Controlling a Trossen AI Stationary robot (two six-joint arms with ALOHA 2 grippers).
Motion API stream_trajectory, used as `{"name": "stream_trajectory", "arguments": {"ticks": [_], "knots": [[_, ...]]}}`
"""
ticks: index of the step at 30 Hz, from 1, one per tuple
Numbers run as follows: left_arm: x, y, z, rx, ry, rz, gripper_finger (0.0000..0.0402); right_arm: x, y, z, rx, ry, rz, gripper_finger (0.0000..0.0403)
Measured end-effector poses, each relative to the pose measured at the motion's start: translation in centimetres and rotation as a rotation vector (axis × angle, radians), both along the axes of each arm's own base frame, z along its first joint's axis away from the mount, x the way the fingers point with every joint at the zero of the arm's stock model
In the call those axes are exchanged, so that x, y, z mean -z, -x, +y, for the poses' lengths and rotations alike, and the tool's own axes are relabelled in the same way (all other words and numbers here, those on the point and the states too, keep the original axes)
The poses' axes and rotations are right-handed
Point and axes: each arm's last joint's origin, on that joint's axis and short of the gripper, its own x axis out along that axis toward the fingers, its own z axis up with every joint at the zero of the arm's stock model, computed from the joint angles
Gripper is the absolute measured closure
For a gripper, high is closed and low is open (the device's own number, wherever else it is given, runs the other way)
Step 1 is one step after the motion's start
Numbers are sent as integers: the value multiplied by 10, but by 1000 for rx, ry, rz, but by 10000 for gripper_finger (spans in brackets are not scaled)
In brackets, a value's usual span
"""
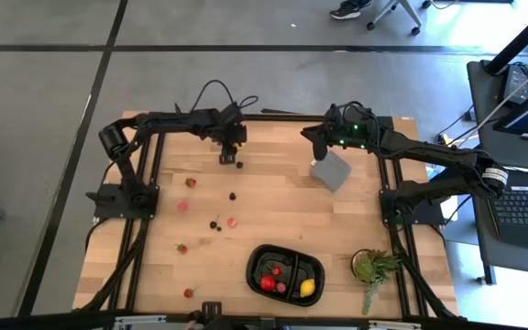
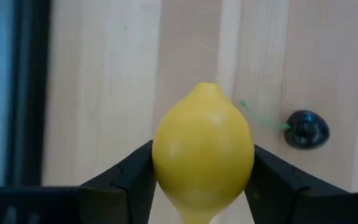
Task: Pick and placing Produce into tupperware
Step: Put the lemon into the black bin
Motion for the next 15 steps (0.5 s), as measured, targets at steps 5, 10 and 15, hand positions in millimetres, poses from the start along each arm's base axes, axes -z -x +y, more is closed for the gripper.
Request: {"name": "stream_trajectory", "arguments": {"ticks": [5, 10, 15], "knots": [[-12, 0, -4, 13, -17, -37, 208, -3, -1, -1, -23, 79, -9, 315], [-12, -2, -7, 23, -22, -43, 208, -5, -1, -1, -25, 96, -18, 315], [-14, -8, -11, 45, -40, -72, 208, -3, -1, 1, -63, 115, 6, 283]]}}
